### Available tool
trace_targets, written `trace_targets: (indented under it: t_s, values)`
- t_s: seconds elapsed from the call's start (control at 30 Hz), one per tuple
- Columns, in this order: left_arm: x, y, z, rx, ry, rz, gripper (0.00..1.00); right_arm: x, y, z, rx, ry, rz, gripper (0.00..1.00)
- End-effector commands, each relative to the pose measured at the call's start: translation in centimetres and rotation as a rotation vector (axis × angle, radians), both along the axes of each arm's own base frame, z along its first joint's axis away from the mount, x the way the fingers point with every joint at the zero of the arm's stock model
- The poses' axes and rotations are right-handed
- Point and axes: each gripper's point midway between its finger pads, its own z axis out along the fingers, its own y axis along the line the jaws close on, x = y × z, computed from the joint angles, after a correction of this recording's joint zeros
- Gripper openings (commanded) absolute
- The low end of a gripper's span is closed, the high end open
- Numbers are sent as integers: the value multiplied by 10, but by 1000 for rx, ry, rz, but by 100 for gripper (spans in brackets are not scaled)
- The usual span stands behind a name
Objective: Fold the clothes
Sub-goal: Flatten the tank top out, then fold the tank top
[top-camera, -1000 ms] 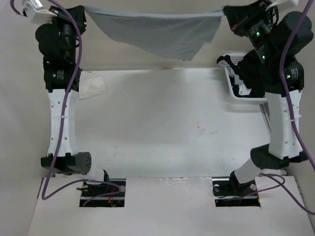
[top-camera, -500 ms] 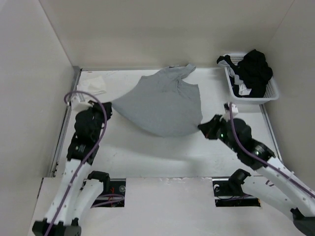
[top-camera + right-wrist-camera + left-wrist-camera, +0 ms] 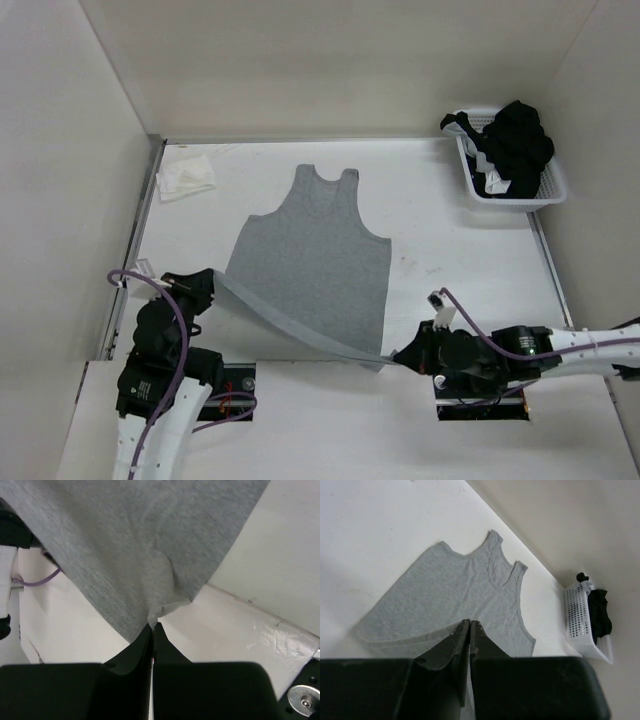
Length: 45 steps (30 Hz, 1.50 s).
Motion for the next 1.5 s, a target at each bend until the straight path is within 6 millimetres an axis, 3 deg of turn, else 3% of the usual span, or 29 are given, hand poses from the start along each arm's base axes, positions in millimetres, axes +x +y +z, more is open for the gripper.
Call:
trace_targets:
  t_s: [0.0, 0.07, 0.17, 0.33, 0.47, 0.53, 0.73, 0.83, 0.97, 1.03, 1.07, 1.17, 1.23, 1.3, 1.37, 1.4, 1.47]
  values:
    - [11, -3, -22, -3, 77, 5, 0, 17, 2, 22, 44, -25, -157, 0]
    - [32, -7, -27, -5, 75, 10, 0, 33, 2, 29, 10, -82, -206, 0]
    - [70, -12, -33, -24, 70, 34, 0, 80, -1, 45, -53, -191, -308, 0]
    - [132, -9, -30, -45, 57, 113, 0, 184, -1, 69, -43, -311, -402, 0]
    - [187, -10, -13, -58, 25, 147, 0, 269, -18, 88, -11, -332, -497, 0]
    - [224, -10, -7, -55, 23, 157, 0, 305, -22, 94, -8, -333, -521, 0]
    - [305, -16, 2, -28, 16, 152, 1, 398, -34, 105, -14, -311, -570, 0]
    - [345, -18, 0, 12, 26, 138, 2, 442, -39, 102, -16, -290, -583, 0]
    - [393, -23, -19, 33, 60, 107, 5, 491, -48, 82, -45, -239, -609, 0]
    - [412, -23, -32, 34, 76, 101, 12, 513, -53, 70, -56, -221, -627, 1]
    - [418, -21, -37, 34, 88, 101, 18, 521, -53, 64, -57, -212, -637, 7]
    - [412, -19, -35, 14, 92, 88, 31, 528, -53, 49, -69, -181, -642, 35]
    - [388, -21, -25, 21, 75, 83, 33, 518, -58, 47, -86, -178, -658, 47]
    - [350, -27, -29, 21, 78, 79, 32, 498, -64, 49, -113, -195, -683, 50]
    - [306, -35, -47, 8, 94, 70, 32, 469, -58, 52, -117, -230, -690, 48]
    - [283, -36, -59, -5, 106, 68, 31, 452, -53, 51, -113, -245, -683, 40]
    - [240, -34, -84, -46, 133, 75, 31, 412, -40, 43, -89, -264, -661, 14]
